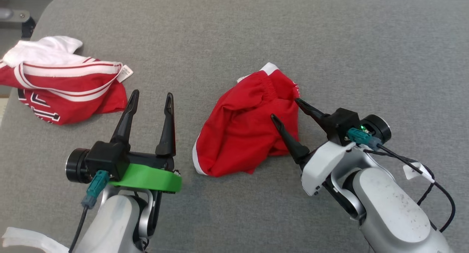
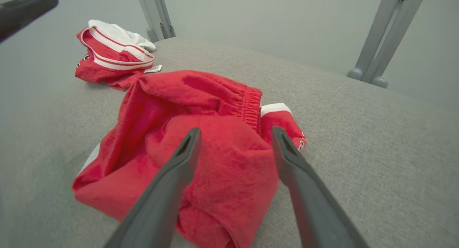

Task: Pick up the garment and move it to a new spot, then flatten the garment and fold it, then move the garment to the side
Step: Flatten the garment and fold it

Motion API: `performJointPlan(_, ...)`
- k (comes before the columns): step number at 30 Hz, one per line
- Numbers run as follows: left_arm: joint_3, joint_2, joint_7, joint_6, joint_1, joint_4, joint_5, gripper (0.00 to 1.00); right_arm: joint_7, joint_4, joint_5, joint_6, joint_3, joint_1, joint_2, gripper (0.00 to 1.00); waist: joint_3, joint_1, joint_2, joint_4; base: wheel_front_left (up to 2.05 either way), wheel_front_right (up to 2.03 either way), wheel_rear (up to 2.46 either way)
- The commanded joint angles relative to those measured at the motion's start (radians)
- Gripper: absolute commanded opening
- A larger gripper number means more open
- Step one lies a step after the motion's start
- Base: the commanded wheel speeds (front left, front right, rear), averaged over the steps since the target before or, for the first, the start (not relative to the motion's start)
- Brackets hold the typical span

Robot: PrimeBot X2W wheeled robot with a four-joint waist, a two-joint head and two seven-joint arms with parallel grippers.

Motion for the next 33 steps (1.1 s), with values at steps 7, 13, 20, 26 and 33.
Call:
performJointPlan(7, 0.029, -0.019, -0.008, -0.01, -0.024, 0.01, 0.026, 1.0, 0.02, 0.082, 0.069, 0.0, 0.042, -0.051, -0.029, 0.0, 0.06, 0.0, 0.0, 0.033, 0.0, 0.0, 0.0)
performJointPlan(13, 0.055, -0.008, -0.006, -0.019, -0.005, 0.005, 0.048, 1.0, -0.047, 0.054, 0.099, 0.0, -0.037, 0.033, -0.002, 0.0, 0.058, 0.0, 0.0, -0.03, 0.0, 0.0, 0.0)
performJointPlan(20, 0.064, 0.012, -0.006, -0.026, 0.01, 0.005, 0.061, 1.0, -0.13, 0.013, 0.108, 0.0, -0.239, 0.239, 0.102, 0.0, 0.052, 0.0, 0.0, -0.117, 0.0, 0.0, 0.0)
performJointPlan(26, 0.063, 0.027, -0.002, -0.023, 0.015, -0.002, 0.064, 1.0, -0.176, 0.011, 0.134, 0.0, -0.322, 0.392, 0.15, 0.0, 0.05, 0.0, 0.0, -0.175, 0.0, 0.0, 0.0)
performJointPlan(33, 0.064, 0.041, 0.014, -0.011, 0.036, -0.012, 0.054, 1.0, -0.233, -0.006, 0.161, 0.0, -0.294, 0.409, 0.152, 1.0, 0.039, 0.0, 0.0, -0.222, 0.0, 0.0, 0.0)
